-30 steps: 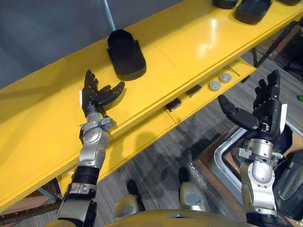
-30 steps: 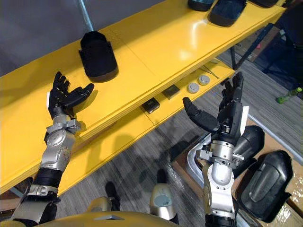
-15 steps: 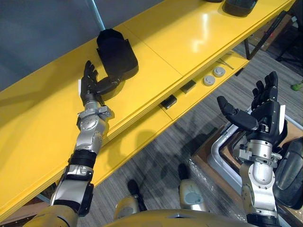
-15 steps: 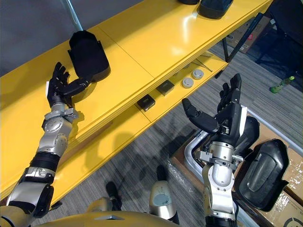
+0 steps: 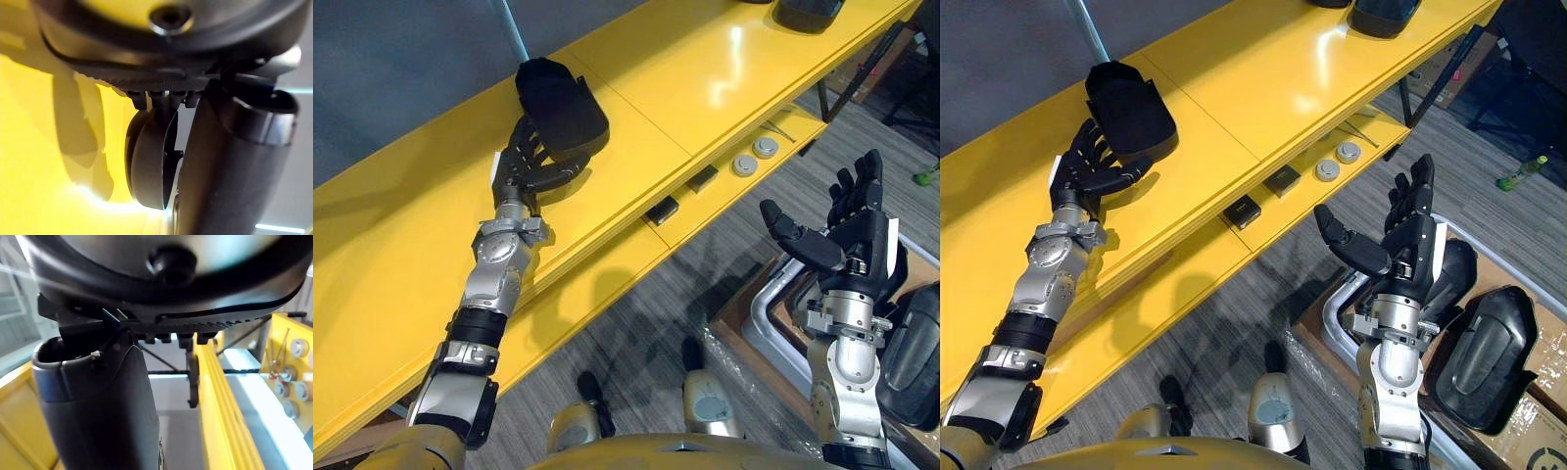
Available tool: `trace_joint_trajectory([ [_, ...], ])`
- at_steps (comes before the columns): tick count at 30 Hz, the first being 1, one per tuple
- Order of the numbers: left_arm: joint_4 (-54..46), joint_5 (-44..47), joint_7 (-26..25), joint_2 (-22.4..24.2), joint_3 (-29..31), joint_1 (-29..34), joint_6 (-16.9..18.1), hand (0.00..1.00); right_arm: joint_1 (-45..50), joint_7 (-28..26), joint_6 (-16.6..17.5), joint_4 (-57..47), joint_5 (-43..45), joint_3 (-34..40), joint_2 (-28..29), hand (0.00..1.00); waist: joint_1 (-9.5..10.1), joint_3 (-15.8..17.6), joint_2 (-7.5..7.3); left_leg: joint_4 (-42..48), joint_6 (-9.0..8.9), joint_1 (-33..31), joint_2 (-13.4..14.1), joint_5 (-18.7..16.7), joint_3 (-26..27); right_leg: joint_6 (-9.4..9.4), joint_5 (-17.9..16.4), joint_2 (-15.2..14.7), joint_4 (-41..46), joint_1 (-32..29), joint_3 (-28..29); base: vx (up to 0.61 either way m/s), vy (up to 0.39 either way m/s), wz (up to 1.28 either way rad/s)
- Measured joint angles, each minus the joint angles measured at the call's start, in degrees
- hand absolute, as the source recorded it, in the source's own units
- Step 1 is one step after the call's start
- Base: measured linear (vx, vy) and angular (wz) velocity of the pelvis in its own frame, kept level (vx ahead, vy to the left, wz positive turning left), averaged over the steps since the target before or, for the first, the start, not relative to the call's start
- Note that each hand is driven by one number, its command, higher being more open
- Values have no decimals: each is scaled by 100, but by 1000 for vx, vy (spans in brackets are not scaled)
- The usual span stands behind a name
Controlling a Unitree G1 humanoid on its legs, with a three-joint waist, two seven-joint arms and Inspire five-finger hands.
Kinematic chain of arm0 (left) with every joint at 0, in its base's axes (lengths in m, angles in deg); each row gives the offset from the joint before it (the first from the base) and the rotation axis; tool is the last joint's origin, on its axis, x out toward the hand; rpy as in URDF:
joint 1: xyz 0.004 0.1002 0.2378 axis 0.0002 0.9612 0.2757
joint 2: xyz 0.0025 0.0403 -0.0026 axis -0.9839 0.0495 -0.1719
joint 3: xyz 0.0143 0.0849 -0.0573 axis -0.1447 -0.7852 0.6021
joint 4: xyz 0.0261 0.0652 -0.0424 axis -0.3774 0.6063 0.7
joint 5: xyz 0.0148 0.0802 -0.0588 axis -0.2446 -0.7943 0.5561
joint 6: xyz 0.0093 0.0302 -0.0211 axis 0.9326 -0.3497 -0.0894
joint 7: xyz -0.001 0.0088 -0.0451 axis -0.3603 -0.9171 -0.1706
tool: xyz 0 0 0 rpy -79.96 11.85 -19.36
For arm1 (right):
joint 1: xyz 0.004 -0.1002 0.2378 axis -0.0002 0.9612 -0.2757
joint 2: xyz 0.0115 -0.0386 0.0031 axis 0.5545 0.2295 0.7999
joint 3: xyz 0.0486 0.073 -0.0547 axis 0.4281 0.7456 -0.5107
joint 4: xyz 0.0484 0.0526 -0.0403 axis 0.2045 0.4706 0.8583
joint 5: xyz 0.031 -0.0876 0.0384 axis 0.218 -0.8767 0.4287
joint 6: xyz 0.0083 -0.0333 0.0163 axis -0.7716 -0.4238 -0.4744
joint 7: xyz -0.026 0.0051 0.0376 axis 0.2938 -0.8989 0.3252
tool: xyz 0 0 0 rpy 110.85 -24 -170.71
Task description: Walk over and take three plastic housings, then place them on the shelf
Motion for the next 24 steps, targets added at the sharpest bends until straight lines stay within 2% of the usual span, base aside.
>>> trace_joint_trajectory([
  [7,-750,4,84,35,17,449,-168,100,128,12,1,0,-2,-6,-3,100,6,52,126,11,-1,-32,-1,2,-61,-6,-1,-7,3,-5,-69,11,4,4],
  [13,-1397,-8,69,177,14,913,-340,100,166,27,1,-4,-9,-15,-3,100,13,47,139,8,0,-31,-16,-1,-114,-6,-21,-21,3,26,-117,-3,7,3],
  [20,-1537,-269,-401,440,24,1062,-499,100,394,60,1,-13,-18,-83,-2,100,8,-20,246,2,3,-31,-23,-2,-143,-2,-24,-29,-5,46,-150,-13,7,1],
  [24,-1872,-678,-834,817,102,1542,-450,100,455,142,2,-17,-51,-116,3,100,13,-99,368,-14,1,-28,-11,-1,-165,-2,-21,-21,-50,77,-208,2,-1,3],
])
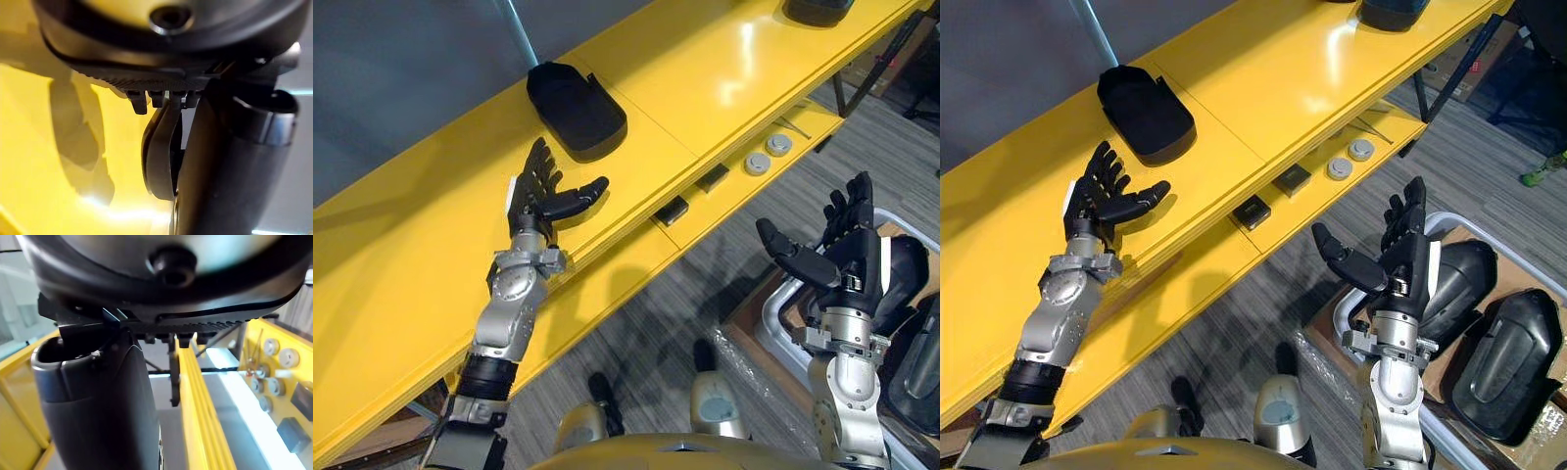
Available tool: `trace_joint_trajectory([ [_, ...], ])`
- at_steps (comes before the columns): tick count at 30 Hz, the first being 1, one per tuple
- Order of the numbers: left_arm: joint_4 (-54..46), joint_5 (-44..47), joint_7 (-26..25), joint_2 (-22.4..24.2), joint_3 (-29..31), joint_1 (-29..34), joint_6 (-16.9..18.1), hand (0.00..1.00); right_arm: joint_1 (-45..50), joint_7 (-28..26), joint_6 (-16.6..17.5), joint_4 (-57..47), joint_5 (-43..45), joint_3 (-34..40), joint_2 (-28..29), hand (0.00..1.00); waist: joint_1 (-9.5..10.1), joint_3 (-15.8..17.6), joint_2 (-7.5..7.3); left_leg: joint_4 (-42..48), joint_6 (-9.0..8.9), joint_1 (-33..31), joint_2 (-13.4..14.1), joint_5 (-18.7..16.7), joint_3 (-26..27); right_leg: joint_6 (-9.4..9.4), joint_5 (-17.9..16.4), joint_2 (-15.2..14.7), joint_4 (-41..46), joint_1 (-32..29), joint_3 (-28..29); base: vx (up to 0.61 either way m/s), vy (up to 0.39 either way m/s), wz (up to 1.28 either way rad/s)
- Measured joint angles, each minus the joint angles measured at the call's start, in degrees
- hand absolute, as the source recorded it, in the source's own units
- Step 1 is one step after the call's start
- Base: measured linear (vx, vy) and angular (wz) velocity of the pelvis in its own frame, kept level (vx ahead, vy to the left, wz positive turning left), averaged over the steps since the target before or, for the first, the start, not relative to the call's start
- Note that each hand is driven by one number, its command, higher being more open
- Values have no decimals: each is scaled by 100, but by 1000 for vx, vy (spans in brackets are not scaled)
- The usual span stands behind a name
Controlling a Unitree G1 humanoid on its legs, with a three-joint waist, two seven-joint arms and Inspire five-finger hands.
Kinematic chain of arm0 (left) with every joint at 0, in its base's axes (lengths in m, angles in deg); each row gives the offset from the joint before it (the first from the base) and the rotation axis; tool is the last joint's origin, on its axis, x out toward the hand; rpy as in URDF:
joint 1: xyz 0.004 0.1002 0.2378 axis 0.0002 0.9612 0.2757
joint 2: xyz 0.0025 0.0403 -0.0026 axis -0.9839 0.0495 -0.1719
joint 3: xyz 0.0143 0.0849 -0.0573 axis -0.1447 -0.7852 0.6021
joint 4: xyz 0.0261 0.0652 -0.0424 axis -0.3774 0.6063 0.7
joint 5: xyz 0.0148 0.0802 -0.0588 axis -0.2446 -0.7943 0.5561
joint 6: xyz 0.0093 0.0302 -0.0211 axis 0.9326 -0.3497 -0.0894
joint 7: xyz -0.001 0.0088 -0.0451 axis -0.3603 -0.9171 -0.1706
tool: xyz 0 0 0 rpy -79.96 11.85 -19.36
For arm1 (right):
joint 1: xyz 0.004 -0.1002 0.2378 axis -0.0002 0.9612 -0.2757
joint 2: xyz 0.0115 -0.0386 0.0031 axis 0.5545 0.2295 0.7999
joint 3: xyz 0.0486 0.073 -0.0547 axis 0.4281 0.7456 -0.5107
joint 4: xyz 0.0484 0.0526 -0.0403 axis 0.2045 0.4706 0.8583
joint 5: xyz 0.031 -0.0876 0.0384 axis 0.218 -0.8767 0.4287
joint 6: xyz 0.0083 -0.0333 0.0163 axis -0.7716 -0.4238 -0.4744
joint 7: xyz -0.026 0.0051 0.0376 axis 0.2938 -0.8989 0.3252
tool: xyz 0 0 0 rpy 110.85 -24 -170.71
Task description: Walk over and take three plastic housings, then place them on the shelf
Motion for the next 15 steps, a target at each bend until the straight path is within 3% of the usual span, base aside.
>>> trace_joint_trajectory([
  [3,-378,-36,-291,310,127,572,227,100,73,54,0,-11,-42,-103,19,100,46,-26,33,-3,-4,13,10,2,-51,-1,1,12,-51,72,-52,14,-1,8],
  [7,-1112,57,-482,768,233,1401,1054,100,159,286,0,-116,-209,-365,267,100,312,-48,26,-6,-9,71,6,0,-151,14,17,5,-165,243,-170,5,5,12],
  [10,-1769,340,-7,893,-26,1779,1708,100,142,595,-6,-122,-248,-662,458,100,511,-161,-29,4,-22,89,6,-29,-183,30,30,3,-260,333,-199,5,12,8],
  [12,-2256,831,816,879,-353,1960,2112,100,162,804,-36,-123,-449,-823,653,100,541,-285,-128,38,-22,120,11,-91,-106,72,73,-9,-347,370,-145,13,18,-13],
  [15,-2305,1244,1270,866,-663,1977,2214,100,242,854,-86,-139,-445,-796,693,100,500,-351,-233,140,-26,288,27,-236,206,125,106,-8,-357,379,155,7,43,-53],
])
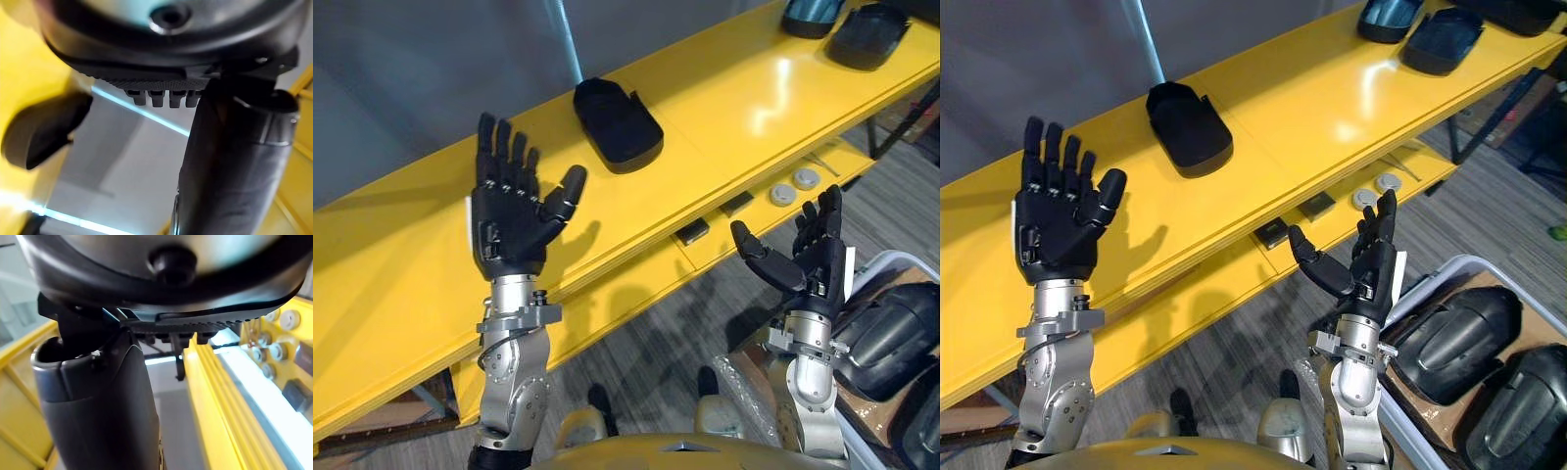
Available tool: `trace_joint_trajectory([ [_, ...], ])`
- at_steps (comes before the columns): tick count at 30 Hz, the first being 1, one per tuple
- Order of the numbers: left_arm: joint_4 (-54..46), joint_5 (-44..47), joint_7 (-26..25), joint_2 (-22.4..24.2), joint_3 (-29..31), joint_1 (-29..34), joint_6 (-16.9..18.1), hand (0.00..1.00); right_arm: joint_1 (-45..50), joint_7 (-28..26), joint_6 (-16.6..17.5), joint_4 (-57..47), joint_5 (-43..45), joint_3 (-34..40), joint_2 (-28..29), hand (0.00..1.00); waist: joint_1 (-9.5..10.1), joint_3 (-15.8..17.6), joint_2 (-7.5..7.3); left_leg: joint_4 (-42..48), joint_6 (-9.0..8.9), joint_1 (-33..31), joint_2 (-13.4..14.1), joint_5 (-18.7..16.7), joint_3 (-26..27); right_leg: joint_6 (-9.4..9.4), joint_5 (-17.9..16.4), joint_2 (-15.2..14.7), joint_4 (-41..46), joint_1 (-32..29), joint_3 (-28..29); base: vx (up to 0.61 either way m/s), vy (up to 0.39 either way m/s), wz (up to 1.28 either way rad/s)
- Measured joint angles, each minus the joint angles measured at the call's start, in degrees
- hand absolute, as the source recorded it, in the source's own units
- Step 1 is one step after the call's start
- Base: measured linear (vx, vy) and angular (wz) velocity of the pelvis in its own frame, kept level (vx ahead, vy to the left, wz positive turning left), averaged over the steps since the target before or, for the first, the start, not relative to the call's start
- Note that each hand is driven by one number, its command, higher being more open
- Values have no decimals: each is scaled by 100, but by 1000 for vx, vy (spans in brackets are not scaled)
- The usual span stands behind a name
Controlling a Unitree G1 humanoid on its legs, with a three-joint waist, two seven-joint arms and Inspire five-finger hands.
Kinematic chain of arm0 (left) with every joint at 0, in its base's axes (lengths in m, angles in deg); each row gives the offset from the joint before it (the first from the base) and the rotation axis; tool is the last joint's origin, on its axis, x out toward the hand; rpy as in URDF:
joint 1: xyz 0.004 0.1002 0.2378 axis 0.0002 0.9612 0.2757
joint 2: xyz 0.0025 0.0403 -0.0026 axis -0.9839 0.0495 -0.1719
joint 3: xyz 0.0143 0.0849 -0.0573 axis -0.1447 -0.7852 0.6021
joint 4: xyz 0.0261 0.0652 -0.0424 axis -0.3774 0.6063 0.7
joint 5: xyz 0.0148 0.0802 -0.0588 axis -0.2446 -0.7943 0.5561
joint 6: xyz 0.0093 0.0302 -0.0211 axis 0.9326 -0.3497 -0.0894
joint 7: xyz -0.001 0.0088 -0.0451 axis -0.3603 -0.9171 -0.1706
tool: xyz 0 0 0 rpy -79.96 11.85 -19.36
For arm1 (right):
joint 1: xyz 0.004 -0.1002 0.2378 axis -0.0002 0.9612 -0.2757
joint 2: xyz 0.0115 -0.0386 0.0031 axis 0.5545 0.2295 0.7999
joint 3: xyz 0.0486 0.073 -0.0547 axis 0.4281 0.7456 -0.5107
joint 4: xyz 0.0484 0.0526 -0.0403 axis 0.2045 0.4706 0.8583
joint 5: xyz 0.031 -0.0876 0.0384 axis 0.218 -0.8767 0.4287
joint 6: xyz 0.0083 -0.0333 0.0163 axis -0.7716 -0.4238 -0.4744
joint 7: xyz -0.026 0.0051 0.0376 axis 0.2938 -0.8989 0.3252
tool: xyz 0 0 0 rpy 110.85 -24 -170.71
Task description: Walk over and take three plastic housings, then place them on the shelf
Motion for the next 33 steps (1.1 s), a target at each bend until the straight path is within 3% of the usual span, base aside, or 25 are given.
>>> trace_joint_trajectory([
  [5,240,227,149,-83,-193,158,4,100,805,0,-64,-63,53,611,1,100,-334,-152,-200,269,-24,315,110,-395,749,123,71,56,-78,-46,739,15,53,-80],
  [12,347,484,257,-191,-286,104,253,100,1585,-380,60,-286,1059,1290,11,100,-884,-168,-377,616,-117,422,300,-773,1651,269,178,241,-85,-423,1546,-4,33,-65],
  [16,555,812,443,-181,-484,-298,483,100,1556,-870,75,-221,1402,1311,13,100,-994,-157,-332,928,-206,394,589,-911,1797,164,240,465,-87,-492,1583,20,-27,-28],
  [18,616,1196,513,-155,-490,-568,551,100,1422,-1069,118,-192,1425,1316,11,100,-976,-131,-257,1162,-104,206,593,-970,1394,-1,309,536,-80,-548,1542,11,-33,-5],
  [20,606,1302,401,-123,-317,-632,736,100,1015,-1230,223,-131,1505,1185,-16,100,-855,-72,-158,1457,194,-49,490,-1146,382,-71,335,618,-60,-596,1707,-43,50,-41],
  [21,523,1256,185,-108,-135,-531,757,100,658,-1292,293,0,1638,976,-78,100,-632,-20,-106,1600,375,-74,296,-1455,-323,-138,303,662,-57,-597,1931,-82,164,-84],
  [22,463,1253,106,-98,-31,-458,758,100,452,-1309,297,81,1637,892,-130,100,-519,7,-47,1643,383,-76,159,-1580,-684,-127,311,698,-40,-607,2047,-128,235,-105],
  [23,347,1262,86,-80,188,-261,760,100,77,-1296,283,269,1597,679,-250,100,-356,30,79,1664,281,-52,56,-1798,-1208,-119,313,812,68,-672,2167,-139,209,-62],
  [24,286,1285,148,-64,327,-130,742,100,-126,-1172,239,352,1482,511,-294,100,-249,42,122,1688,190,-102,-52,-1852,-1299,-111,307,790,175,-737,2165,-131,175,-33],
  [27,-9,1599,503,28,599,265,613,100,-126,-913,90,430,1362,188,-203,100,54,108,86,1800,180,-115,-276,-1824,-1409,-38,280,585,363,-749,2098,-95,138,18],
  [33,-371,1938,1350,40,951,827,351,100,113,-956,76,428,1406,154,259,100,208,212,-82,2115,340,-189,-483,-1878,-1446,126,411,329,356,-685,1783,-68,100,2],
])
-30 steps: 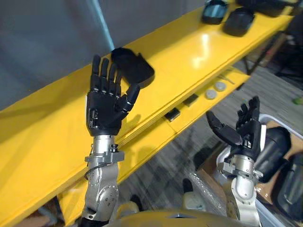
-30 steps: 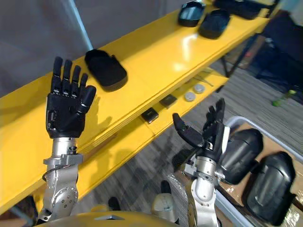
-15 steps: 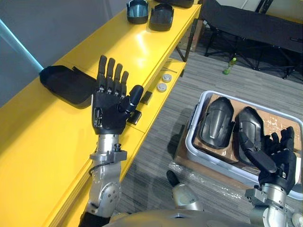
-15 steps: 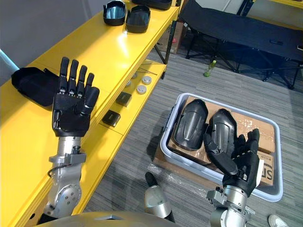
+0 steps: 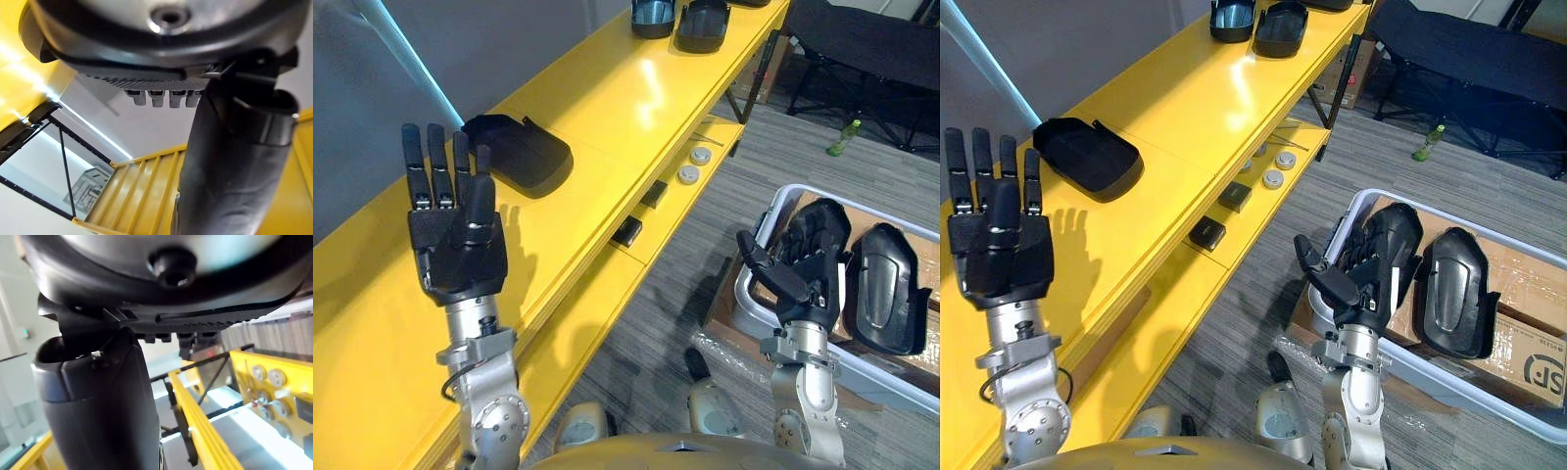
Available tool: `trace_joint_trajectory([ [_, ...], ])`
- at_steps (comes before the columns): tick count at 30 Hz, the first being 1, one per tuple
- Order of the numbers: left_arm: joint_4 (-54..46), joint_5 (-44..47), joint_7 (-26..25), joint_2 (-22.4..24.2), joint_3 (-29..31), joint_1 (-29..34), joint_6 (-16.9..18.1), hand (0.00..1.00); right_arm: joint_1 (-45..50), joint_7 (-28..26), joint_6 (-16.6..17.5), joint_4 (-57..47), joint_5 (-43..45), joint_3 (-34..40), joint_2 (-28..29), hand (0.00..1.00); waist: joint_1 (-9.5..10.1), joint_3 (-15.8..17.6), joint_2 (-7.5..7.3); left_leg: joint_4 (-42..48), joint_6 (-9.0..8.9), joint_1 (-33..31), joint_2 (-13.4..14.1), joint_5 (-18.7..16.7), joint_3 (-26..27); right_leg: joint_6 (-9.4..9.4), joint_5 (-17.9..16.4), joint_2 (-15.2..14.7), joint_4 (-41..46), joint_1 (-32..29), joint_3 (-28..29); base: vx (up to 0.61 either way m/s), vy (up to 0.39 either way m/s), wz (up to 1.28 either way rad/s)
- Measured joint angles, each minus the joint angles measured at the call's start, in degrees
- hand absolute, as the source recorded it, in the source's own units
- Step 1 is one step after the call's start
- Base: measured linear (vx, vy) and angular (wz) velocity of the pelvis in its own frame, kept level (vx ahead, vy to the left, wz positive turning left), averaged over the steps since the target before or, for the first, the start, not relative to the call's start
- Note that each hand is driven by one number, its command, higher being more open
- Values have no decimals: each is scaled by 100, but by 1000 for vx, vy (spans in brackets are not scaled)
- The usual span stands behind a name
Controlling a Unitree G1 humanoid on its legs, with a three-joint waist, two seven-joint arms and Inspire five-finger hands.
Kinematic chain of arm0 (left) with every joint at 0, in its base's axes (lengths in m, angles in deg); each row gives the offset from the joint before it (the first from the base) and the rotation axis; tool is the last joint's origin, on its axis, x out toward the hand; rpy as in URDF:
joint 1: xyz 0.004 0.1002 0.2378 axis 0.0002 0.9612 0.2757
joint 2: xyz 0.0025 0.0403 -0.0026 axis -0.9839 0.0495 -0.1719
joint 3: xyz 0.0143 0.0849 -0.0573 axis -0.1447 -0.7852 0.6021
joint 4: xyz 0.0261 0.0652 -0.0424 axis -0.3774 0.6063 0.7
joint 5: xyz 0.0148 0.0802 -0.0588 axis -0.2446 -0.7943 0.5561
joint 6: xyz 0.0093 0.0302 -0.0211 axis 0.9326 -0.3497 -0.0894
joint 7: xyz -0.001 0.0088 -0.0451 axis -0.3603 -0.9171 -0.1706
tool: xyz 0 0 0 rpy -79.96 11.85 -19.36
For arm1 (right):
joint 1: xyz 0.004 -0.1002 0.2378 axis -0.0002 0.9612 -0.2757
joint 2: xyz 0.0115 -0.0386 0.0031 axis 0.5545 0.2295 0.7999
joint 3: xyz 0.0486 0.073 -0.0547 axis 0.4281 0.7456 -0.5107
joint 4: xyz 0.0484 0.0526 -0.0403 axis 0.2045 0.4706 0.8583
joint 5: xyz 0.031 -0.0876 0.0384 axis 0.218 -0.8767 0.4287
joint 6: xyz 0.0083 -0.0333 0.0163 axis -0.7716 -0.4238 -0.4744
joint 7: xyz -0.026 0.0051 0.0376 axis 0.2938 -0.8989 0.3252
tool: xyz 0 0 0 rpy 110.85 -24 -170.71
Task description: Walk over and take three plastic housings, then place them on the shelf
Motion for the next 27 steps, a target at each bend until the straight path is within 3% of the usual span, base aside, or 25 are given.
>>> trace_joint_trajectory([
  [1,7,-10,56,-2,-25,-10,-197,100,-51,-38,0,6,181,-55,12,100,36,12,-12,102,54,-15,-14,-12,77,-111,125,-20,-23,-1,-145,-177,58,-41],
  [2,10,-10,98,-17,27,-15,-363,100,-340,-78,35,125,284,-131,3,100,122,10,-9,110,143,-41,30,39,235,-392,483,-23,-312,23,-369,-200,34,-62],
  [3,20,-12,125,-16,87,-40,-416,100,-578,-84,106,254,283,-204,-18,100,177,33,40,75,182,-65,190,82,405,-697,293,-67,-260,-5,-656,-233,4,-84],
  [4,141,-9,167,8,150,-161,-527,100,-1096,-8,227,587,194,-376,-117,100,256,92,163,41,177,-98,332,181,562,-941,-178,-203,690,-409,-1373,-224,8,-59],
  [5,293,-18,192,-16,148,-246,-645,100,-1514,148,291,927,79,-590,-217,100,298,114,229,-129,142,5,395,329,592,-916,-645,-475,1735,-586,-1826,-181,8,-42],
  [7,467,-28,282,-9,122,-287,-777,100,-1832,436,325,1215,-222,-952,-299,100,461,97,255,-398,45,129,521,565,621,-928,-1004,-863,2495,-441,-2040,-72,-96,-15],
  [10,538,1,402,-17,116,-285,-905,100,-1977,657,331,1237,-617,-1344,-242,100,651,80,221,-646,-271,96,837,822,623,-927,-1104,-1361,2733,-72,-2124,-53,-300,-25],
  [12,595,239,422,-61,-25,-289,-1127,100,-1946,796,315,1240,-890,-1387,-201,100,693,13,95,-775,-607,52,1128,1014,694,-892,-1070,-1668,2562,98,-2120,-23,-465,-46],
  [13,704,292,428,-170,-185,-317,-1241,100,-1845,904,260,1236,-975,-1359,-161,100,666,-81,-76,-796,-831,3,1265,1123,730,-661,-870,-1740,2180,226,-2121,-7,-561,-37],
  [14,785,297,434,-253,-297,-340,-1287,100,-1763,909,198,1229,-974,-1330,-132,100,631,-140,-189,-831,-960,-20,1314,1184,721,-303,-894,-1735,1979,304,-2125,10,-714,-40],
  [15,1044,291,432,-238,-618,-365,-1449,100,-1599,838,-24,1204,-958,-1176,-197,100,489,-208,-170,-1030,-1147,8,1613,1344,654,497,-1545,-1464,1863,425,-2391,13,-497,-27],
  [16,1155,281,429,-197,-753,-373,-1510,100,-1518,804,-105,1185,-952,-1104,-277,100,405,-224,-122,-1114,-1140,4,1732,1426,604,489,-1764,-1344,1874,420,-2507,22,-578,-24],
  [17,1351,199,415,-59,-1124,-389,-1674,100,-1353,680,-263,1183,-894,-932,-517,100,195,-221,77,-1259,-1106,-1,1998,1686,464,355,-1978,-1060,2018,354,-2620,11,-495,-11],
  [18,1406,156,390,5,-1447,-399,-1863,100,-1143,587,-416,1184,-852,-688,-762,100,33,-210,146,-1270,-907,-24,2127,2056,379,166,-2081,-898,2225,260,-2624,15,-448,-15],
  [19,1405,157,393,2,-1563,-412,-1909,100,-1027,552,-450,1184,-834,-574,-827,100,-8,-206,139,-1223,-686,-35,2157,2228,372,103,-2117,-853,2288,237,-2626,5,-406,-20],
  [20,1403,198,455,5,-1669,-428,-1921,100,-765,464,-460,1124,-748,-374,-879,100,-140,-210,110,-1039,-131,-157,2184,2659,388,-17,-2181,-793,2276,266,-2634,0,-399,-18],
  [21,1401,214,499,14,-1671,-457,-1921,100,-616,435,-452,1025,-709,-293,-881,100,-181,-206,93,-923,149,-244,2182,2892,407,-63,-2203,-786,2257,272,-2633,-12,-395,-25],
  [22,1396,245,561,55,-1664,-507,-1906,100,-318,362,-420,792,-682,-139,-896,100,-200,-163,32,-715,-14,-362,2097,2775,383,-178,-2238,-793,2209,246,-2588,-45,-315,-39],
  [23,1397,239,607,146,-1669,-503,-1895,100,-141,319,-394,630,-676,-11,-903,100,-200,-181,105,-612,-334,-364,1796,2372,334,-258,-2206,-772,2135,233,-2486,-43,-175,-49],
  [24,1396,238,629,181,-1673,-485,-1891,100,-94,302,-393,579,-675,25,-906,100,-198,-204,140,-613,-347,-355,1589,2194,288,-305,-2168,-733,2062,228,-2425,-35,-128,-59],
  [25,1395,233,658,200,-1675,-459,-1875,100,-62,240,-391,511,-678,40,-903,100,-191,-228,175,-695,-233,-298,1300,1805,278,-364,-2081,-639,1943,208,-2314,-5,-57,-61],
  [27,1413,220,649,173,-1674,-451,-1863,100,-22,214,-431,333,-682,-37,-897,100,-99,-265,168,-1111,-227,-174,1041,1611,197,-382,-1940,-505,1816,36,-2107,-14,-25,-54],
])
